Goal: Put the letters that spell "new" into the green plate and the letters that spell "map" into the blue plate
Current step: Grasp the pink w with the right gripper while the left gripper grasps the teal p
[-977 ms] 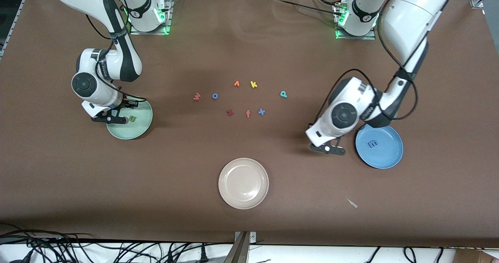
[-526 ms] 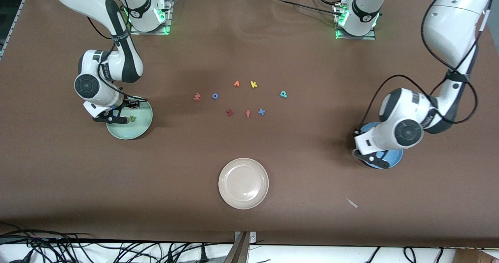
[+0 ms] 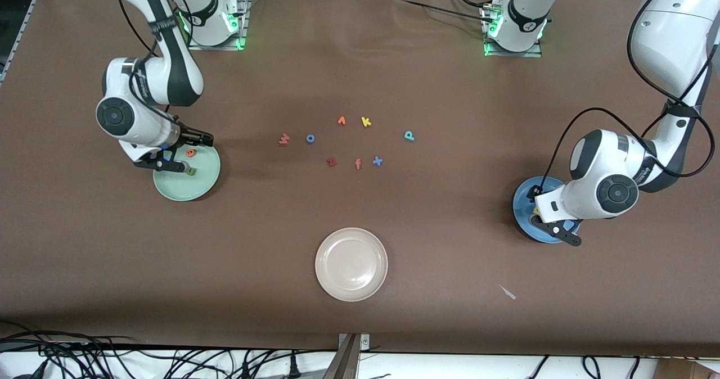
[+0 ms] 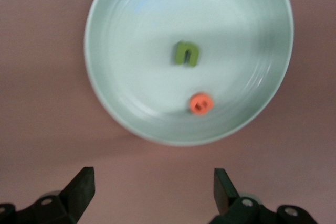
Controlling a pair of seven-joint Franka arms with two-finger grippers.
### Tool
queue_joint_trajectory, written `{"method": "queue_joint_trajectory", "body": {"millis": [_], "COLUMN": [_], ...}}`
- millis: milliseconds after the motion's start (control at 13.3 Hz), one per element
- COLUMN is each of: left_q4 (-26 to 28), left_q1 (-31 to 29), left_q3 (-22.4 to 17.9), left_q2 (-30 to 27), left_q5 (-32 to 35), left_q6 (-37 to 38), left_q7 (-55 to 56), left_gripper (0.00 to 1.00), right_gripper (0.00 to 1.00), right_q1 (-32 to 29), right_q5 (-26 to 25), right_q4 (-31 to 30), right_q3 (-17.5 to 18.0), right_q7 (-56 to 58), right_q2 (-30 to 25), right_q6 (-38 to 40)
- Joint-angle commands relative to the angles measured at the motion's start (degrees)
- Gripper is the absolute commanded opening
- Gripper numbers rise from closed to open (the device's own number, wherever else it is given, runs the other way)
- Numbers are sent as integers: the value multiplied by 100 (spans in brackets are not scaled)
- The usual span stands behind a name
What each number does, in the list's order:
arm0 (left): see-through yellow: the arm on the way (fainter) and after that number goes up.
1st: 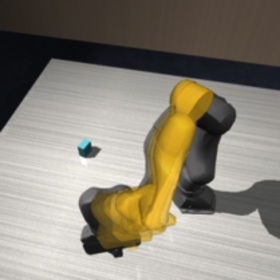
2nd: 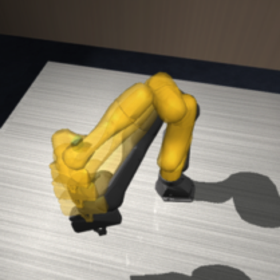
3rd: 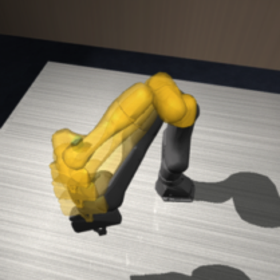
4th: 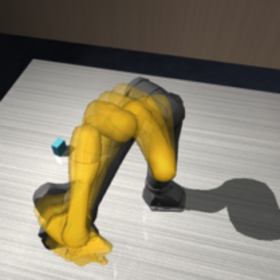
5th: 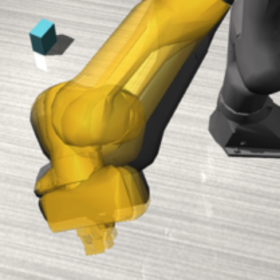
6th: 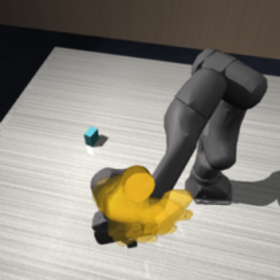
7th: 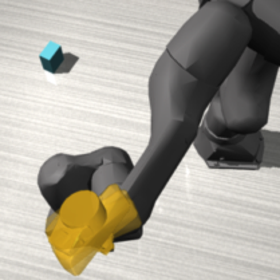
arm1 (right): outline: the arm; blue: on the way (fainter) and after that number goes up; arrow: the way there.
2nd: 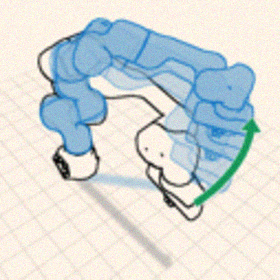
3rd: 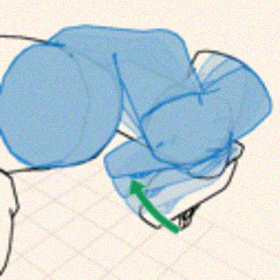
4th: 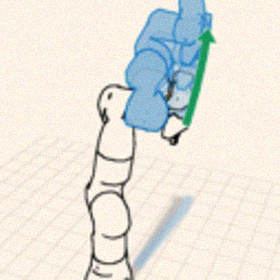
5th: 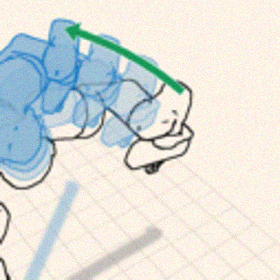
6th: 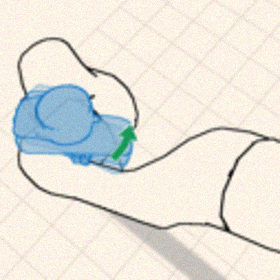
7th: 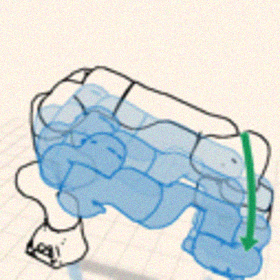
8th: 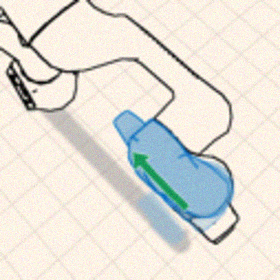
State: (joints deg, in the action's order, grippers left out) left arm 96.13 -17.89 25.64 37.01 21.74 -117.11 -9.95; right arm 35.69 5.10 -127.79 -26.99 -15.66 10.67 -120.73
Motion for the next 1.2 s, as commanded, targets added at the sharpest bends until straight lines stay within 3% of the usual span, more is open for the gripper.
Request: {"method": "queue_joint_trajectory", "body": {"millis": [0,376,526,601,827,1127], "left_q4": [395,1906,2312,2435,2804,3140], "left_q1": [-56,-347,-321,-277,-49,636], "left_q3": [502,1240,1556,1680,1953,1953], "left_q2": [-307,-1362,-1424,-1425,-1398,-1250], "left_q5": [-187,-777,-759,-733,-672,-260], "left_q6": [92,-653,-1163,-1287,-1717,-2211], "left_q7": [878,1915,2714,3066,4016,5438], "left_gripper": [100,100,100,100,100,100], "right_gripper": [100,99,91,82,57,54], "right_q1": [17,25,25,25,34,78], "right_q5": [35,35,35,35,35,35], "right_q4": [-185,-430,-562,-589,-747,-800], "right_q3": [640,1722,2091,2215,2443,2479], "right_q7": [-1538,-2765,-3143,-3188,-3224,-3356], "right_q2": [-268,92,295,452,804,955], "right_q6": [-54,-1362,-1969,-2251,-3155,-3396]}}
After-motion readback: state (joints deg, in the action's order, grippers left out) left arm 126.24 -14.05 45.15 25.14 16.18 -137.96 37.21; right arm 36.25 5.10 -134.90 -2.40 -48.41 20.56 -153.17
